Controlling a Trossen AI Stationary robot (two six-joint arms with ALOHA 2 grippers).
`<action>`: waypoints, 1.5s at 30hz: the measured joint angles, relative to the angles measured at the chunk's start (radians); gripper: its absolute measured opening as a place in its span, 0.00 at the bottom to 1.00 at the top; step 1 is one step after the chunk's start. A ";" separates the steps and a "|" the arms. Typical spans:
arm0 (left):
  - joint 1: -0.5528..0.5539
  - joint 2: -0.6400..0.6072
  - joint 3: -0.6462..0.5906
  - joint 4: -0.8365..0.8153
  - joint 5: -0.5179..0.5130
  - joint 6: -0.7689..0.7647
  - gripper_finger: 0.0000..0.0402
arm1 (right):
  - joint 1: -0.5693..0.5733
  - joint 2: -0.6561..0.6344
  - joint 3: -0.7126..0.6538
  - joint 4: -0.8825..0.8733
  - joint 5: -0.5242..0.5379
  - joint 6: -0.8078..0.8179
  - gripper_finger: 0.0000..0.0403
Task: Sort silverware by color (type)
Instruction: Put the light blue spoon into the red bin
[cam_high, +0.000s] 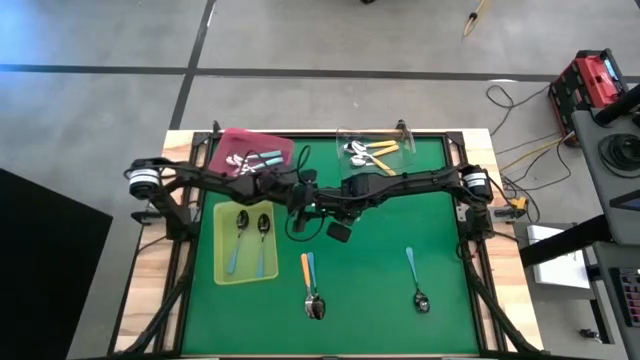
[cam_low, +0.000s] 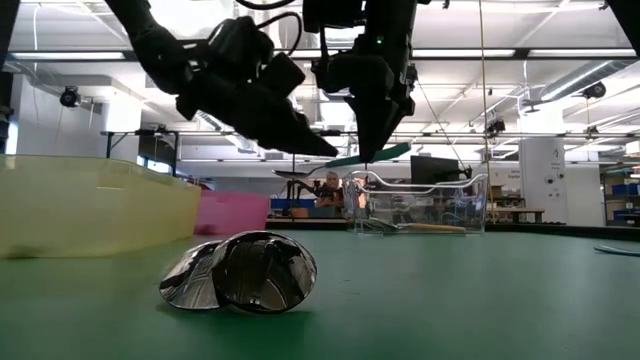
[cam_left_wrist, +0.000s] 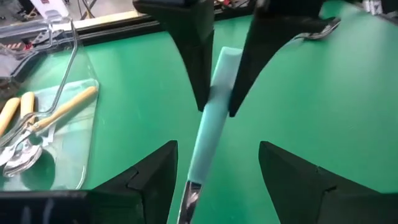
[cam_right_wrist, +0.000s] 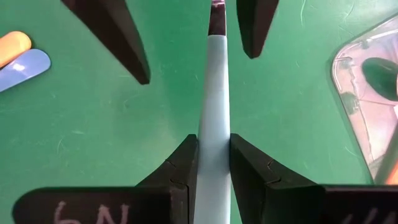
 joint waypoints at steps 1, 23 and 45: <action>0.000 0.010 0.008 -0.004 -0.003 0.005 0.52 | 0.000 0.000 0.000 0.000 0.000 0.000 0.15; -0.001 0.038 0.028 -0.030 -0.066 0.061 0.31 | 0.000 0.000 0.000 0.001 -0.014 0.001 0.16; -0.008 0.037 0.026 -0.052 -0.069 0.086 0.05 | 0.000 0.000 0.000 0.030 -0.014 -0.039 0.21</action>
